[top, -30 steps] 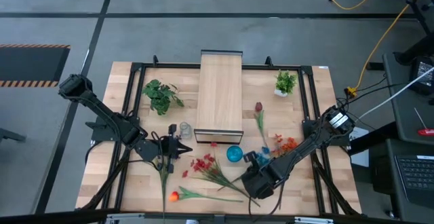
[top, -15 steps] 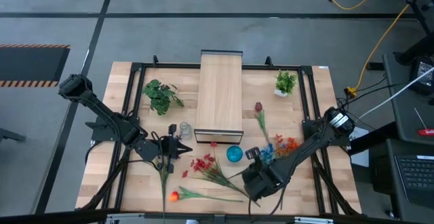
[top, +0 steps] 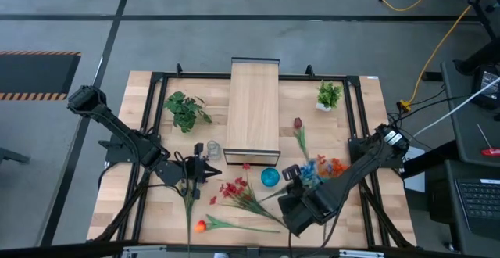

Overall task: Pick and place flowers into a vace then onto a shelf
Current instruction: Put the blue flowers into the transparent vase

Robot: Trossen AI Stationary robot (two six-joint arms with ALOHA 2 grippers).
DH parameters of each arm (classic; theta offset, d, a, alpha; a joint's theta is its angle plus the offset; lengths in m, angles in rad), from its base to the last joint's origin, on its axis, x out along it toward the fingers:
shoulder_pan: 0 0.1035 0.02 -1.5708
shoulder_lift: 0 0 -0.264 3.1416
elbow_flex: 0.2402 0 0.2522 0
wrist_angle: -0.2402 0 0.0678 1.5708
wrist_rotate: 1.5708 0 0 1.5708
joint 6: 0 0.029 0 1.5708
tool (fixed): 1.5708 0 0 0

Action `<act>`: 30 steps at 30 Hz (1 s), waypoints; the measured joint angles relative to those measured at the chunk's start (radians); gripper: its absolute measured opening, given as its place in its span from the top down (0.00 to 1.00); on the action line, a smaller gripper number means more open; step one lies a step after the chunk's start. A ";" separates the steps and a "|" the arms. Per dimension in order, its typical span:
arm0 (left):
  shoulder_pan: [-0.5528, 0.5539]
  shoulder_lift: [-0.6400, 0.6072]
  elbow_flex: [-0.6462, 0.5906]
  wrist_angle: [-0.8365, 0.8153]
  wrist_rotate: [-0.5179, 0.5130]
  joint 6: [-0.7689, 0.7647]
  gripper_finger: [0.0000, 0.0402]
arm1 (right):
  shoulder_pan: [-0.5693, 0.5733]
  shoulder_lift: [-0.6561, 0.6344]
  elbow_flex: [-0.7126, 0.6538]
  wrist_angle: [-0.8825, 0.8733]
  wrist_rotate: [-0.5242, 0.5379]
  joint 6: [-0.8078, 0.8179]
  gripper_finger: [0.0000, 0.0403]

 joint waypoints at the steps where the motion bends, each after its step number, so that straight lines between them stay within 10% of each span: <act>1: 0.000 0.000 0.000 0.000 0.000 0.000 0.99 | 0.000 0.000 0.016 -0.016 0.013 -0.007 1.00; 17: 0.000 0.000 0.000 0.014 -0.002 0.010 0.99 | -0.068 -0.001 0.188 -0.225 0.152 -0.186 1.00; 30: 0.003 -0.014 0.012 0.328 -0.086 0.280 0.99 | -0.141 -0.001 0.287 -0.234 0.182 -0.361 1.00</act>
